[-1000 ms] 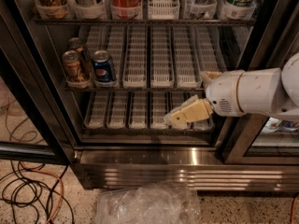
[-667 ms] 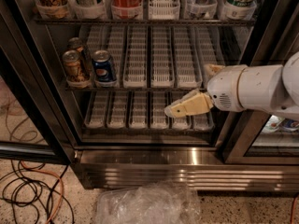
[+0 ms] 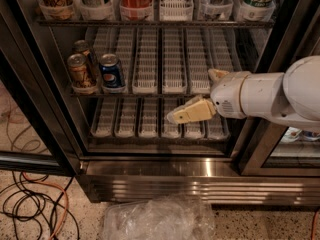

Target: Pick pepsi can from middle shelf of fridge

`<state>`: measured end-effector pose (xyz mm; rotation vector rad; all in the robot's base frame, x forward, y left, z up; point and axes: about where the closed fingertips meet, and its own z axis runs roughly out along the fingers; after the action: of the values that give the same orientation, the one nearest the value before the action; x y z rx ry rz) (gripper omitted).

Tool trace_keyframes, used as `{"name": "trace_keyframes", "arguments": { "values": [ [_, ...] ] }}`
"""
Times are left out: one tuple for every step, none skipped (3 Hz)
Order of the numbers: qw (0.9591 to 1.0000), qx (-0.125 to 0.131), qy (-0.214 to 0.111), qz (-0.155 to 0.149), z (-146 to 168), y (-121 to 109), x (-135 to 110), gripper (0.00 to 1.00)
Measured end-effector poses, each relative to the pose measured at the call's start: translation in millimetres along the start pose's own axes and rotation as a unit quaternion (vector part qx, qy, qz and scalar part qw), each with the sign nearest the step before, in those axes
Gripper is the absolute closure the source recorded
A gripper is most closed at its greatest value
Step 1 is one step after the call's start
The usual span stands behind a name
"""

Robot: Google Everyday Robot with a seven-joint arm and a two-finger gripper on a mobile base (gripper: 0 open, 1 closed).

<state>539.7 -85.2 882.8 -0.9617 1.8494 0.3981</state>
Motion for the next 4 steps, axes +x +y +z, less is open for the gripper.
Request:
{"name": "trace_keyframes", "arguments": {
  "values": [
    [0.9989,-0.008,-0.045,-0.006,42.3,-0.9,-18.5,0.00],
    [0.9961,-0.012,-0.087,-0.009,82.2,0.3,-40.1,0.00],
    [0.9926,-0.015,-0.120,-0.009,116.7,2.3,-61.2,0.00],
    [0.9899,-0.025,-0.140,-0.005,142.3,8.5,-74.0,0.00]
  ]
}}
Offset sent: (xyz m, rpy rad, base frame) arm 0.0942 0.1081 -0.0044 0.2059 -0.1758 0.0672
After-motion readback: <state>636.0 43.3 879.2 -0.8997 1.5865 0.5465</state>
